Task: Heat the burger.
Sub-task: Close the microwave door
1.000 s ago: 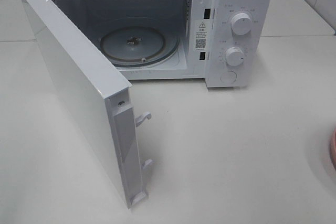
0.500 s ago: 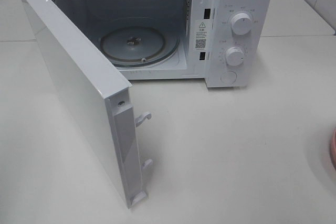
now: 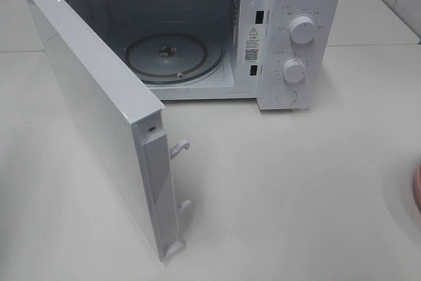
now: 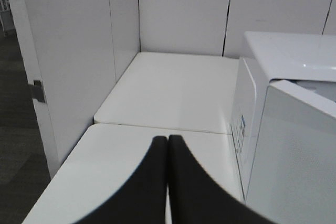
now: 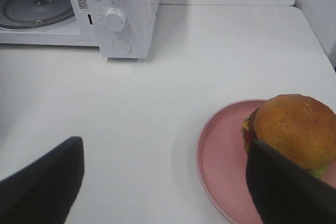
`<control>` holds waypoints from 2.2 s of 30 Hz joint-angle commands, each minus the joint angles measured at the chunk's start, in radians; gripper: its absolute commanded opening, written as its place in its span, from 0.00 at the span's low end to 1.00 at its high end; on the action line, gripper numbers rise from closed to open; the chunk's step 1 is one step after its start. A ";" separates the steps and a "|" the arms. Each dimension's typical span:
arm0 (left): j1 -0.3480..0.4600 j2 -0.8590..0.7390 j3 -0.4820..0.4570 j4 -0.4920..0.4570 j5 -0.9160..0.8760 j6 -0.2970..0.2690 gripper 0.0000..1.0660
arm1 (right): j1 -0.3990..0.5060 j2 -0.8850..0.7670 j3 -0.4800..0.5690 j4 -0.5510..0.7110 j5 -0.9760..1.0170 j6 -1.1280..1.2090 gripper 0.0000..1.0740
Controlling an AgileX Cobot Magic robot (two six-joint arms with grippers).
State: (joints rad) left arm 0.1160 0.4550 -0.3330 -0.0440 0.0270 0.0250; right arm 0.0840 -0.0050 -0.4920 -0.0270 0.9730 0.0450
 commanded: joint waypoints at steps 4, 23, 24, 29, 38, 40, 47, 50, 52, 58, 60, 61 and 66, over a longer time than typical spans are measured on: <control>-0.002 0.097 0.036 -0.002 -0.210 -0.009 0.00 | -0.006 -0.034 0.002 0.005 -0.013 -0.008 0.71; -0.002 0.564 0.038 0.123 -0.595 -0.123 0.00 | -0.006 -0.034 0.002 0.005 -0.013 -0.008 0.71; -0.002 0.599 0.038 0.172 -0.625 -0.166 0.00 | -0.006 -0.034 0.002 0.005 -0.013 -0.008 0.71; -0.002 0.666 0.038 0.256 -0.678 -0.243 0.00 | -0.006 -0.034 0.002 0.005 -0.013 -0.008 0.71; -0.002 0.875 -0.061 0.466 -0.771 -0.398 0.00 | -0.006 -0.034 0.002 0.005 -0.013 -0.008 0.71; -0.002 0.896 -0.075 0.483 -0.783 -0.417 0.00 | -0.006 -0.034 0.002 0.005 -0.013 -0.008 0.71; -0.039 1.061 -0.162 0.543 -0.813 -0.470 0.00 | -0.006 -0.034 0.002 0.005 -0.013 -0.008 0.71; -0.069 1.087 -0.182 0.542 -0.813 -0.460 0.00 | -0.006 -0.034 0.002 0.005 -0.013 -0.008 0.71; -0.099 1.108 -0.202 0.535 -0.809 -0.446 0.00 | -0.006 -0.034 0.002 0.005 -0.013 -0.008 0.71; -0.177 1.158 -0.255 0.528 -0.802 -0.421 0.00 | -0.006 -0.034 0.002 0.005 -0.013 -0.008 0.71; -0.201 1.173 -0.266 0.515 -0.802 -0.411 0.00 | -0.006 -0.034 0.002 0.005 -0.013 -0.008 0.71; -0.224 1.181 -0.275 0.497 -0.800 -0.398 0.00 | -0.006 -0.034 0.002 0.005 -0.013 -0.008 0.71; -0.278 1.212 -0.301 0.450 -0.792 -0.382 0.00 | -0.006 -0.034 0.002 0.005 -0.013 -0.008 0.71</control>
State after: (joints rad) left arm -0.1260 1.6570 -0.6080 0.3870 -0.7360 -0.3660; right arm 0.0840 -0.0050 -0.4920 -0.0240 0.9730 0.0450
